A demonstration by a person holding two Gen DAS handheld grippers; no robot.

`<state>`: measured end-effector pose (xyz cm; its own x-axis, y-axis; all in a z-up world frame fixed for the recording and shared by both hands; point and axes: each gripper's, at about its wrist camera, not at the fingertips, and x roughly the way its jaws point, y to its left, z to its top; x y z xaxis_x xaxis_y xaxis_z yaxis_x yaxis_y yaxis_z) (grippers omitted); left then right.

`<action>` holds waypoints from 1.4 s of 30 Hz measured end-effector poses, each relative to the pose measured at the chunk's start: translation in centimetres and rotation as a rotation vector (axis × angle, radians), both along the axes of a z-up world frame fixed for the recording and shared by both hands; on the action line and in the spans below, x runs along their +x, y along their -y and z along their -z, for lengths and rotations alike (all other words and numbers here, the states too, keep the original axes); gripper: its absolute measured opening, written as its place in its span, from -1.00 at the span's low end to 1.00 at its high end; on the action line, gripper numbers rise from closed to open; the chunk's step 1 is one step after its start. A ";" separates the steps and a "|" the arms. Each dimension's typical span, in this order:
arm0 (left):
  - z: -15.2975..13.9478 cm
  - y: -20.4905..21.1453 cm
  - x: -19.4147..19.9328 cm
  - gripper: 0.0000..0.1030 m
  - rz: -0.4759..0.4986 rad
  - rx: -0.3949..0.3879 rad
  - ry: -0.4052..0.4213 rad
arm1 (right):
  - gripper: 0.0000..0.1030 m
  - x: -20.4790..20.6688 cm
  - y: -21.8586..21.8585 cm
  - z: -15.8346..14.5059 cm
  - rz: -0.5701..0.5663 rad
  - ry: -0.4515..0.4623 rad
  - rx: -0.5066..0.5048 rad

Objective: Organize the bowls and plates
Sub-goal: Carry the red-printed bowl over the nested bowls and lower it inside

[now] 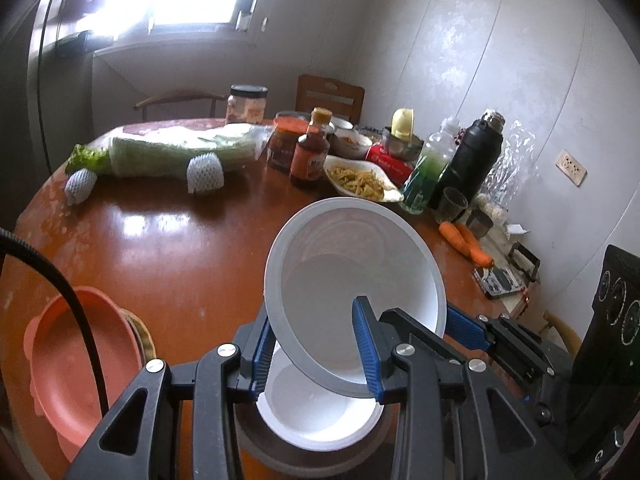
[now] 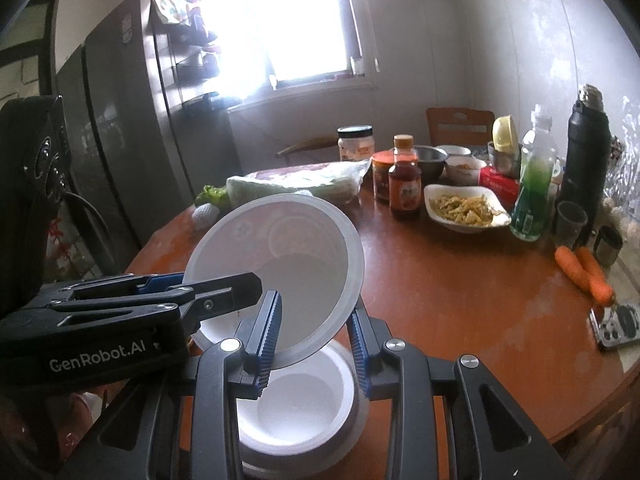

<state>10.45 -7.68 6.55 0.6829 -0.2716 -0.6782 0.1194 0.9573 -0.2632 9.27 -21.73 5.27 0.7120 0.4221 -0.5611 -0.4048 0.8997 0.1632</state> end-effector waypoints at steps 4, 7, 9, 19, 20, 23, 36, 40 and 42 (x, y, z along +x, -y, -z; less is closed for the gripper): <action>0.6 0.0 -0.8 -0.26 0.009 0.011 -0.021 | -0.34 -0.7 0.0 0.7 -0.011 -0.033 0.007; 1.2 0.0 -1.1 -0.26 0.014 0.005 -0.044 | -0.34 -1.3 0.0 1.1 -0.019 -0.045 0.008; 1.6 0.1 -1.4 -0.26 0.014 0.014 -0.053 | -0.34 -1.7 0.0 1.4 -0.023 -0.052 0.003; 3.4 0.3 -1.9 -0.26 0.017 0.039 -0.106 | -0.34 -2.3 -0.2 3.2 -0.047 -0.104 -0.008; 3.7 0.3 -1.8 -0.26 0.018 0.042 -0.111 | -0.34 -2.3 -0.2 3.4 -0.049 -0.110 -0.009; 4.4 0.4 -1.7 -0.26 0.021 0.042 -0.131 | -0.34 -2.3 -0.1 4.0 -0.052 -0.127 -0.015; 5.9 0.7 -1.3 -0.26 0.018 0.064 -0.173 | -0.34 -1.9 0.0 5.7 -0.059 -0.166 -0.044; 6.0 0.6 -1.4 -0.26 0.015 0.075 -0.169 | -0.34 -1.9 -0.2 5.9 -0.060 -0.165 -0.058; 6.0 0.7 -1.4 -0.26 0.014 0.081 -0.168 | -0.34 -2.0 -0.3 5.9 -0.060 -0.162 -0.064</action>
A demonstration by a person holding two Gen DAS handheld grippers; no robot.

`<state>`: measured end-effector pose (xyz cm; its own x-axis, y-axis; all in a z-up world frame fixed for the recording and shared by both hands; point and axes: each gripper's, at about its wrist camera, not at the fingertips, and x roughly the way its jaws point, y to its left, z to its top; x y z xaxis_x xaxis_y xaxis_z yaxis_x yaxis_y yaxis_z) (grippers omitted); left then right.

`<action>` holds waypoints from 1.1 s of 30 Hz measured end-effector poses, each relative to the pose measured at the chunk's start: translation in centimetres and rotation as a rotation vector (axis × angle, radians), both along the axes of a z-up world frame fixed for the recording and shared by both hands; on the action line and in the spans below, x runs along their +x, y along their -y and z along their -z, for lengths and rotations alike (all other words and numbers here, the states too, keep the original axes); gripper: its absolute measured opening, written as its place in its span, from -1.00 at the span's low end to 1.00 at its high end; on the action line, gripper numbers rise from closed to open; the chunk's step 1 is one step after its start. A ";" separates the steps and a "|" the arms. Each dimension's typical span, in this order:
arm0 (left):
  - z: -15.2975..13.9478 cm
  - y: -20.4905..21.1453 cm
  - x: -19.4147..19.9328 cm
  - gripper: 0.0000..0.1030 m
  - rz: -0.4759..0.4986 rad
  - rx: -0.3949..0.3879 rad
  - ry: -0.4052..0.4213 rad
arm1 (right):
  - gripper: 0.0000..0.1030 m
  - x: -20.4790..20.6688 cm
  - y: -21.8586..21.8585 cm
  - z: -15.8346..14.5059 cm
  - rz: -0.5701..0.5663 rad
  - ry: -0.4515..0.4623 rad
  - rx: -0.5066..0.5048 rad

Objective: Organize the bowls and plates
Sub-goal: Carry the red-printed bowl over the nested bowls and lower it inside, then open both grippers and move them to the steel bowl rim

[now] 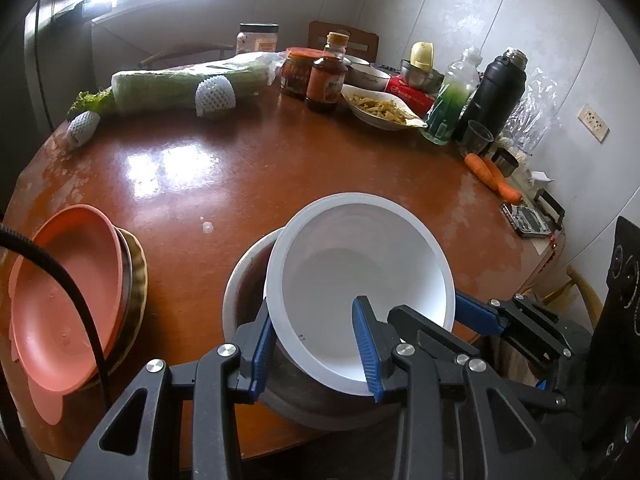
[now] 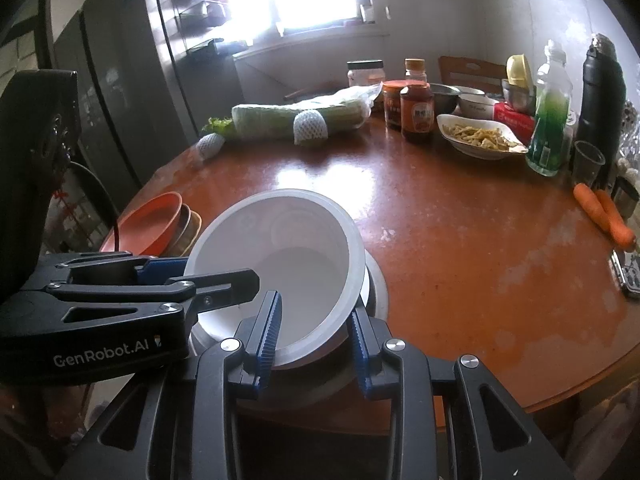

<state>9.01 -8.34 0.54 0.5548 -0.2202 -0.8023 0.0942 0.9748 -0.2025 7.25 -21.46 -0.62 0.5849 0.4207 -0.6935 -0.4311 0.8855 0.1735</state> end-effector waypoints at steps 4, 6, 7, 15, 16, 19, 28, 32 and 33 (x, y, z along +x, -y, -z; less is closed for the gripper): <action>0.0 0.0 -0.1 -0.26 0.000 0.009 0.002 | -0.34 -0.1 -0.1 0.0 -0.001 0.002 -0.012; 0.0 0.0 -0.2 -0.26 -0.002 0.017 0.003 | -0.33 0.0 -0.3 0.0 -0.001 0.004 -0.021; 0.0 0.0 -0.2 -0.26 -0.003 0.020 0.004 | -0.33 0.0 -0.3 0.0 -0.002 0.006 -0.026; -0.1 -0.2 -0.2 -0.26 -0.007 0.020 0.002 | -0.24 0.1 -0.3 0.0 0.007 0.005 -0.040; -0.1 -0.2 -0.2 -0.26 -0.009 0.020 0.003 | -0.23 0.1 -0.3 0.0 0.010 0.005 -0.040; -0.3 -0.5 -0.4 -0.26 -0.012 0.023 0.011 | -0.19 0.2 -0.1 0.0 0.019 0.001 -0.039; -1.3 -1.0 -1.1 -0.26 -0.021 0.027 0.048 | -0.15 0.0 0.6 -0.8 0.047 0.025 -0.032; -2.1 -1.4 -1.6 -0.25 -0.044 0.039 0.074 | -0.14 -0.2 0.7 -1.4 0.052 0.039 -0.035; -2.2 -1.5 -1.6 -0.24 -0.048 0.039 0.076 | -0.12 -0.3 0.7 -1.6 0.054 0.045 -0.035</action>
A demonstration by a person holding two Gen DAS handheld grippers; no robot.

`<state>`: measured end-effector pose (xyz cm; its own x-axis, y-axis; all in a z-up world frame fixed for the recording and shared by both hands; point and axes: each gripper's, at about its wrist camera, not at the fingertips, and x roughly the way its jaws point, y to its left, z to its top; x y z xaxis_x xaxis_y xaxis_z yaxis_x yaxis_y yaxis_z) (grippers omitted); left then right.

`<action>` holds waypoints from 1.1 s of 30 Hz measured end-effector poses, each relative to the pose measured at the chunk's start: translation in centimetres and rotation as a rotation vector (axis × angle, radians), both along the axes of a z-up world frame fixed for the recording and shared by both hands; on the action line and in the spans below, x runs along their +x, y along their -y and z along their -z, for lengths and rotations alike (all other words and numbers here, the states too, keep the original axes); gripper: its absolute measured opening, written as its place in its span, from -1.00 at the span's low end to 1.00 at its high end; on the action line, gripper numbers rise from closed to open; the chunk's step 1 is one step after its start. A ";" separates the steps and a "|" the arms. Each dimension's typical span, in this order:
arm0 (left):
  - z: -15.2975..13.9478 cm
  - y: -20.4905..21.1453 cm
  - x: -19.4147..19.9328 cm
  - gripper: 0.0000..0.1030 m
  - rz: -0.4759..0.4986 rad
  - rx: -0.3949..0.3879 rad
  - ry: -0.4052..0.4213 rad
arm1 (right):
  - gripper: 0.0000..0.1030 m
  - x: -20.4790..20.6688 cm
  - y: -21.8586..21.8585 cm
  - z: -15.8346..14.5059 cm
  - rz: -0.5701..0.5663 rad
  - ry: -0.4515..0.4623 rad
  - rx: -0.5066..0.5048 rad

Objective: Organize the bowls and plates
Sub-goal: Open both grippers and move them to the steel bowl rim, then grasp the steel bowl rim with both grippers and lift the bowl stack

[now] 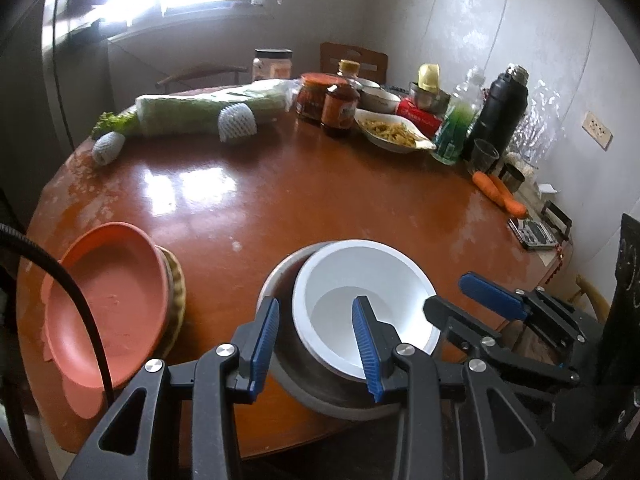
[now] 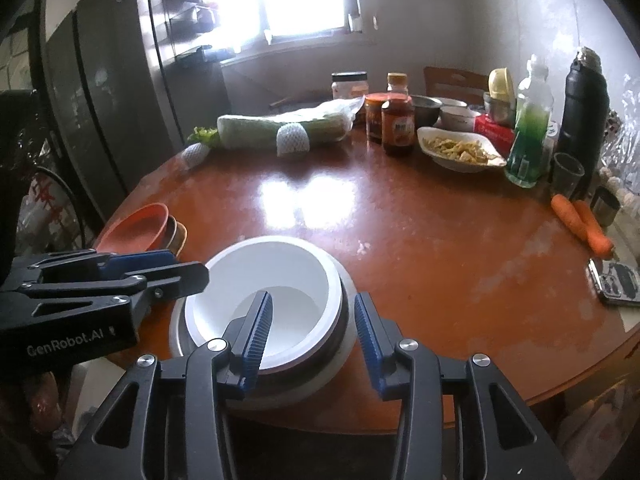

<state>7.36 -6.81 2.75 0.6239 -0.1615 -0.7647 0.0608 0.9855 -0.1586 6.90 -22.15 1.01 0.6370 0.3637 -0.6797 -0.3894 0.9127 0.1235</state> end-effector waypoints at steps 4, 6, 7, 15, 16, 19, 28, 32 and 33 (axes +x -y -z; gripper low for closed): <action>-0.4 -1.0 -0.4 -0.13 -0.030 -0.004 0.009 | -0.07 -0.1 0.1 -0.7 0.010 0.018 -0.001; -0.4 -1.4 -0.5 -0.08 -0.046 -0.010 0.007 | 0.08 -0.1 0.1 -1.0 0.016 0.024 -0.003; -0.4 -1.6 -0.6 -0.06 -0.054 -0.014 0.004 | 0.10 -0.1 0.2 -1.1 0.017 0.027 -0.002; 1.3 -1.7 -0.1 0.01 -0.053 -0.063 -0.065 | 0.15 0.8 0.5 -0.2 0.029 -0.014 -0.001; 1.5 -1.6 0.0 0.02 -0.053 -0.065 -0.073 | 0.15 0.9 0.5 0.0 0.026 -0.023 0.002; 2.1 -1.4 0.2 0.07 -0.054 -0.078 -0.087 | 0.15 1.2 0.5 0.5 0.024 -0.041 0.009; 3.8 -0.8 1.3 0.13 -0.068 -0.086 -0.143 | 0.15 2.1 0.3 2.4 0.015 -0.099 0.010; 4.4 -1.0 1.7 0.17 -0.080 -0.092 -0.157 | 0.16 2.5 0.5 3.1 0.013 -0.119 0.017; 4.6 -1.1 1.7 0.18 -0.082 -0.097 -0.160 | 0.16 2.6 0.5 3.2 0.011 -0.123 0.020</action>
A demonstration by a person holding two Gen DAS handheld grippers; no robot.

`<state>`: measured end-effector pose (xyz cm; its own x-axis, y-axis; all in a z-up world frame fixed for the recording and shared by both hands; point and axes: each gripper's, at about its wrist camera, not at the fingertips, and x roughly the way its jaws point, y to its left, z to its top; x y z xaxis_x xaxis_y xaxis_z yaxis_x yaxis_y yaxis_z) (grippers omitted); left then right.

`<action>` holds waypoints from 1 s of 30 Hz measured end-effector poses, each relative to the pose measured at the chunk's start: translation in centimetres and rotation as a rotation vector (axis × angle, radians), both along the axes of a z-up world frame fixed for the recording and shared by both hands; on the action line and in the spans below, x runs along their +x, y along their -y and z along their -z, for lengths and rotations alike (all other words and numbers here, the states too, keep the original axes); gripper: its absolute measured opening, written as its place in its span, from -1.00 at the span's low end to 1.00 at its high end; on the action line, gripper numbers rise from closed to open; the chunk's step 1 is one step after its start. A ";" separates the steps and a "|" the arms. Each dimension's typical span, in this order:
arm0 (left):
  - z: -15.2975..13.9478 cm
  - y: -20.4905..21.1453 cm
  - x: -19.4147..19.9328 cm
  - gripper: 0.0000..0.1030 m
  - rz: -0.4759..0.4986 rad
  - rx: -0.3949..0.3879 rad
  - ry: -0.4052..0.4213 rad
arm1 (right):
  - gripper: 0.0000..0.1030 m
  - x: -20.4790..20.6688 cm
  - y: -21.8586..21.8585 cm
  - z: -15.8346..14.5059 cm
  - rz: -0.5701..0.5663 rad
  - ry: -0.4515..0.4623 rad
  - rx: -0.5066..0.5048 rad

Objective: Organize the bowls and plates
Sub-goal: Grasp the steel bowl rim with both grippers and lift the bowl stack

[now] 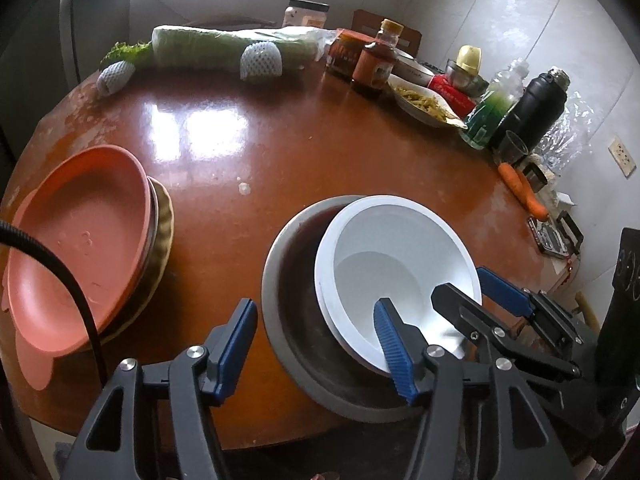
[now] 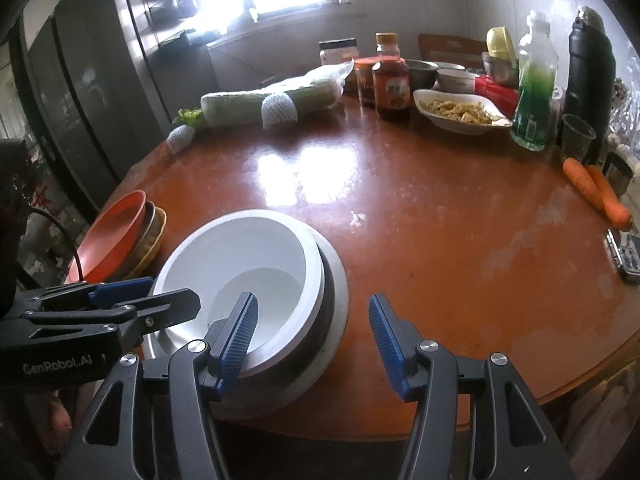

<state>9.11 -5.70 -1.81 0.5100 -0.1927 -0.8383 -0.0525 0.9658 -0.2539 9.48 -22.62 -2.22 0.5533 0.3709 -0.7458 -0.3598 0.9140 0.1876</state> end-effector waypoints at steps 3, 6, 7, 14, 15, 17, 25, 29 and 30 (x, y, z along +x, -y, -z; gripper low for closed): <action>0.3 -0.1 0.2 0.20 -0.008 -0.001 -0.006 | 0.16 0.3 0.3 0.3 -0.003 -0.015 0.027; 0.7 -0.3 0.6 0.20 -0.012 -0.020 -0.021 | 0.15 0.6 0.4 0.6 -0.006 -0.027 0.043; 0.8 -0.3 0.7 0.20 -0.012 -0.024 -0.028 | 0.15 0.7 0.4 0.7 -0.008 -0.033 0.049; 2.0 -0.3 1.3 -0.02 0.008 -0.090 -0.060 | 0.00 1.1 0.4 1.5 -0.051 -0.071 0.119; 2.0 -0.2 1.3 -0.03 0.010 -0.084 -0.060 | -0.01 1.0 0.3 1.5 -0.049 -0.069 0.117; 2.0 0.1 1.2 -0.03 0.007 -0.071 -0.059 | -0.03 1.0 0.3 1.5 -0.047 -0.064 0.111; 1.3 0.4 1.0 -0.03 0.017 -0.064 -0.039 | -0.10 0.8 0.7 1.1 -0.023 -0.060 0.120; 0.5 0.4 0.5 -0.03 0.025 -0.064 -0.022 | -0.13 0.7 0.9 0.5 -0.017 -0.050 0.126; 0.4 0.3 0.4 -0.03 0.024 -0.065 -0.020 | -0.13 0.6 0.8 0.4 -0.015 -0.046 0.127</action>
<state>9.55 -5.98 -2.21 0.4877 -0.2587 -0.8338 -0.0355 0.9484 -0.3150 10.12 -23.47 -2.58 0.5134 0.4719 -0.7168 -0.3615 0.8764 0.3181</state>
